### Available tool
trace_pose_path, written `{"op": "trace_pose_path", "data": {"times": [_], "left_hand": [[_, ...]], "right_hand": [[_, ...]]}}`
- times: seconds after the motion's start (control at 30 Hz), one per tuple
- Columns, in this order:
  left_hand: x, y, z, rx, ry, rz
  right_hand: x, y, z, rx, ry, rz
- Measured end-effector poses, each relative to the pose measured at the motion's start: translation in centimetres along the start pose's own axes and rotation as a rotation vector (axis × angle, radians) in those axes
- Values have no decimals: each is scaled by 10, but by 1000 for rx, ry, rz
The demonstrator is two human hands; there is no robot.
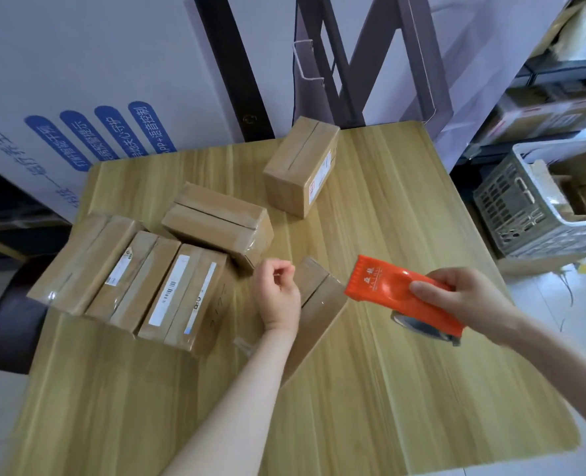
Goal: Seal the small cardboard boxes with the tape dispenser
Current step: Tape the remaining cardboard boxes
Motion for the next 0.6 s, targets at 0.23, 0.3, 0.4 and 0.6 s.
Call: {"op": "trace_pose_path", "data": {"times": [0.23,0.3,0.4,0.6], "left_hand": [[48,-7,36,231,-413,-388],[53,-1,43,318,-468,-365],[53,3,50,353,-493,-364],[51,2,54,366,-514,-392]], "right_hand": [[-34,-20,9,-212,141,-69],[-45,-22,12,-246,156,-66],[-54,-24,7,-307,198,-76],[-54,-5,-6,-360,235,-22]]}}
Point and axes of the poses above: each hand's wrist, its own x-axis towards the middle knuckle, its own z-axis out of the palm, y = z × x, the point moved 8 cm from there along x, towards the middle knuckle, and after that the axes turned 9 degrees about y, right-handed, at the moved point
